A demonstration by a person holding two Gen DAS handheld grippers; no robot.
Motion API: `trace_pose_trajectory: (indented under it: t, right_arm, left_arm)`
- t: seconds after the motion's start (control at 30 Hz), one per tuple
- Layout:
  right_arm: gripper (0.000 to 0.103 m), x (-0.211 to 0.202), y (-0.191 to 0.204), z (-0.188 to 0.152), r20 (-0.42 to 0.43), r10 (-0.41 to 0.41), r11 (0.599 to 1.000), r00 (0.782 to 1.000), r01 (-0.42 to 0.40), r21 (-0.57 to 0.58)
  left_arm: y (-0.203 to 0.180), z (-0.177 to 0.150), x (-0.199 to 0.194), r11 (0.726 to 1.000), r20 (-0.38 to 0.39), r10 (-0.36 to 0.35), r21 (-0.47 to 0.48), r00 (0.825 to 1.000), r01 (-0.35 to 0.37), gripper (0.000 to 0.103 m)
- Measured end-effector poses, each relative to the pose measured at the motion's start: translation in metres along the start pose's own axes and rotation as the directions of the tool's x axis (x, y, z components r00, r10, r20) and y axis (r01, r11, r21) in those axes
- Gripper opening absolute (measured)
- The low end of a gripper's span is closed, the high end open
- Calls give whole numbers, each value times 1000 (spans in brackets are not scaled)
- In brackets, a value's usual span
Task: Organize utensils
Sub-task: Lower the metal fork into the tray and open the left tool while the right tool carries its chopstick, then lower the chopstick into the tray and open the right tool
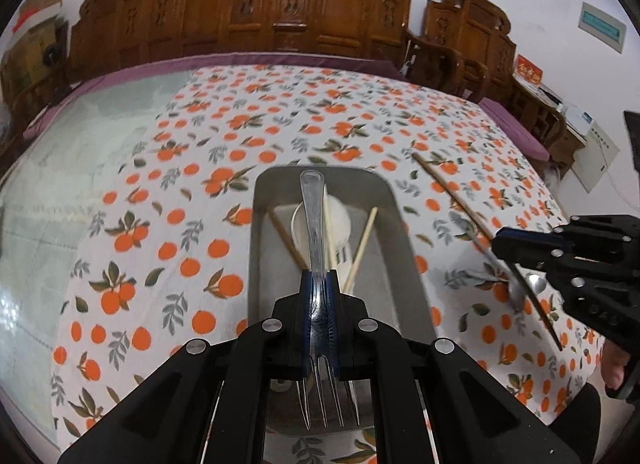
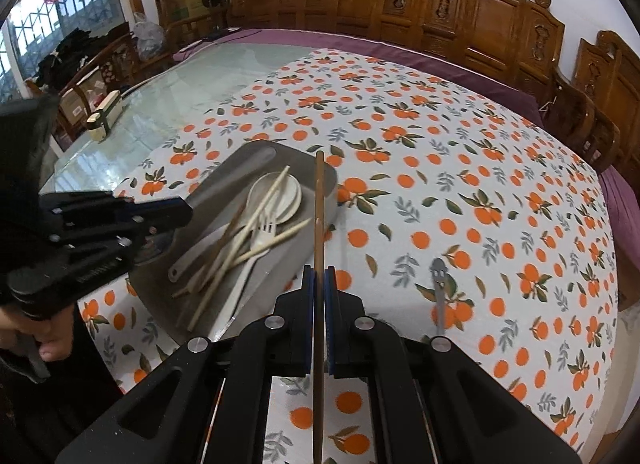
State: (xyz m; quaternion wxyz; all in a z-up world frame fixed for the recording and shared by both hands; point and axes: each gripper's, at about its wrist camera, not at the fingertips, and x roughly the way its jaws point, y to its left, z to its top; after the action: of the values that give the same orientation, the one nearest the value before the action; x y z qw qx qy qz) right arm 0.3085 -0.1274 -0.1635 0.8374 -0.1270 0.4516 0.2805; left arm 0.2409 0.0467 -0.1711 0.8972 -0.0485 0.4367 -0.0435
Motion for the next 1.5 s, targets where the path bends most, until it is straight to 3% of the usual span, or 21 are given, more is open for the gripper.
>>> trace_pose_trajectory:
  t: [0.43, 0.67, 0.97, 1.2, 1.43, 1.5]
  right_arm:
    - [6, 10, 11, 13, -9, 23, 1000, 1000, -23, 2]
    - [6, 11, 24, 22, 2, 45, 999, 999, -45, 3]
    - [6, 19, 41, 32, 21, 69, 997, 997, -70, 27]
    - [6, 36, 50, 41, 26, 84, 994, 996, -85, 63]
    - [6, 56, 48, 46, 41, 112, 981, 993, -117, 152]
    - [6, 62, 49, 45, 43, 109, 981, 993, -114, 154]
  left_arm:
    - [10, -6, 26, 999, -48, -25, -27, 999, 24, 6]
    - [13, -4, 5, 999, 14, -50, -13, 999, 50, 7]
    - [31, 0, -13, 1000, 54, -2, 3, 999, 2, 8]
    - [46, 2, -27, 999, 85, 46, -5, 995, -46, 21]
    - [63, 3, -31, 996, 87, 81, -40, 993, -78, 47]
    - [67, 3, -33, 996, 92, 78, -50, 993, -74, 48]
